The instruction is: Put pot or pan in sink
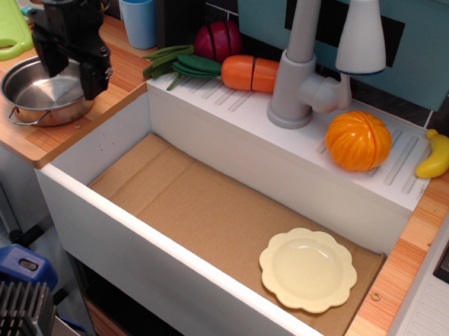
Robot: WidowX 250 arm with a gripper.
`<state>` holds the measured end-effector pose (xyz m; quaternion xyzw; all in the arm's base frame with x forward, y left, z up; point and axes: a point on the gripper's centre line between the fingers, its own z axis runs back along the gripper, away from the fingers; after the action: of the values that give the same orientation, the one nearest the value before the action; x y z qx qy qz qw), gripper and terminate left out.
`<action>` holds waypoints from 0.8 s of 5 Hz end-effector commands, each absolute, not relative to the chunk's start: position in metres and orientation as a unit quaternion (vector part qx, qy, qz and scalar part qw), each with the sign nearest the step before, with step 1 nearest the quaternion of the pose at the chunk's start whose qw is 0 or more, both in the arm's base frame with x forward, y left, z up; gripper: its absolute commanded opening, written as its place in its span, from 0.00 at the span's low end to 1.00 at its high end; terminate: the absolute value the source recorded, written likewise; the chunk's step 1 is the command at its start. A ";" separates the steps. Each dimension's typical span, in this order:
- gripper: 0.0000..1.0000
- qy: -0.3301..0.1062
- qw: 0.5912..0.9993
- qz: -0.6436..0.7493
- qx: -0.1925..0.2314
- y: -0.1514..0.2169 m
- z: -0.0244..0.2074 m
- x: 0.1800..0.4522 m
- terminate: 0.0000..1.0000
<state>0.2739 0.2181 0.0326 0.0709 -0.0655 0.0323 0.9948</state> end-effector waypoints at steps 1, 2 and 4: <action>1.00 -0.097 0.991 0.022 0.087 0.233 0.030 0.284 0.00; 1.00 -0.104 0.991 0.021 0.086 0.234 0.023 0.283 0.00; 0.00 -0.093 0.990 0.033 0.099 0.220 0.034 0.284 0.00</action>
<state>0.2795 0.2099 0.0142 0.0784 -0.0668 0.0356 0.9940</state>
